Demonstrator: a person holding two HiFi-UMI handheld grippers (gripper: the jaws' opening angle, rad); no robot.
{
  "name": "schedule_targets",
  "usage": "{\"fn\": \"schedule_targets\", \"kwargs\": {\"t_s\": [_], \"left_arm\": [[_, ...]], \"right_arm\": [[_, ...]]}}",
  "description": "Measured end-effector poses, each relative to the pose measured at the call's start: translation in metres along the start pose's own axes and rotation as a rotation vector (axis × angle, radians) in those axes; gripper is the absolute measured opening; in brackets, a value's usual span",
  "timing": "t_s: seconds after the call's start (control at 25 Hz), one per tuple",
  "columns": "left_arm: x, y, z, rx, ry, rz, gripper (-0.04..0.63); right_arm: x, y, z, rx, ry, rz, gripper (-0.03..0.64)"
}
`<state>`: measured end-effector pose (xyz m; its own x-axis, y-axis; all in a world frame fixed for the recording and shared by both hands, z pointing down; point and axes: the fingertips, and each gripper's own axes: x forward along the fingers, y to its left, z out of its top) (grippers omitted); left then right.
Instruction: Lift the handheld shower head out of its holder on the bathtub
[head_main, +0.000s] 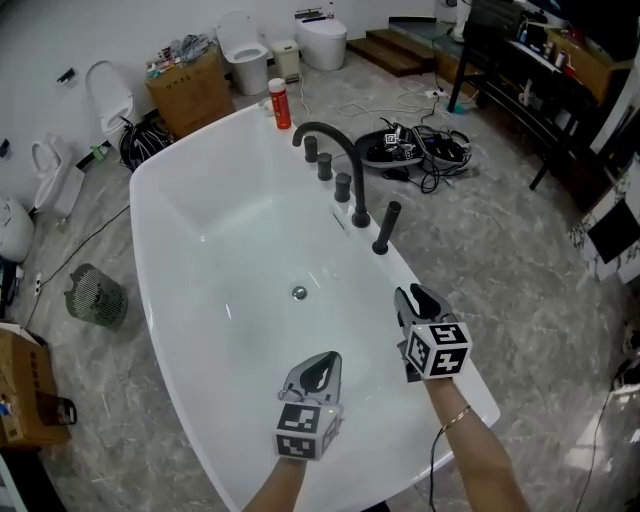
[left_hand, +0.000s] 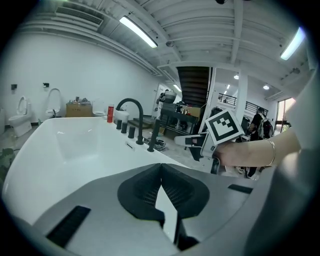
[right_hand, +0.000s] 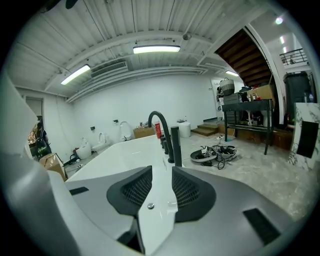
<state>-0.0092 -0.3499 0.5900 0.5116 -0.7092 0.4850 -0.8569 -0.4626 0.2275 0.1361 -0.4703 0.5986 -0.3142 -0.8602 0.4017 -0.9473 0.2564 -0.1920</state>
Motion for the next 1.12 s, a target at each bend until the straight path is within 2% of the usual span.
{"fn": "schedule_targets", "kwargs": {"t_s": [0.48,0.64,1.12], "left_arm": [[0.099,0.043,-0.015,-0.024,-0.006,-0.004,0.020],[0.121,0.052,-0.019,-0.027,0.028,-0.014,0.020],[0.172,0.073,-0.009,-0.043,0.017,-0.034,0.020]], "right_arm": [[0.135,-0.051,-0.042,-0.109,0.071,-0.029,0.169],[0.167,-0.059,-0.047,-0.145,0.094,-0.032,0.177],[0.237,-0.077,-0.059,-0.175,0.143,-0.085,0.212]]}}
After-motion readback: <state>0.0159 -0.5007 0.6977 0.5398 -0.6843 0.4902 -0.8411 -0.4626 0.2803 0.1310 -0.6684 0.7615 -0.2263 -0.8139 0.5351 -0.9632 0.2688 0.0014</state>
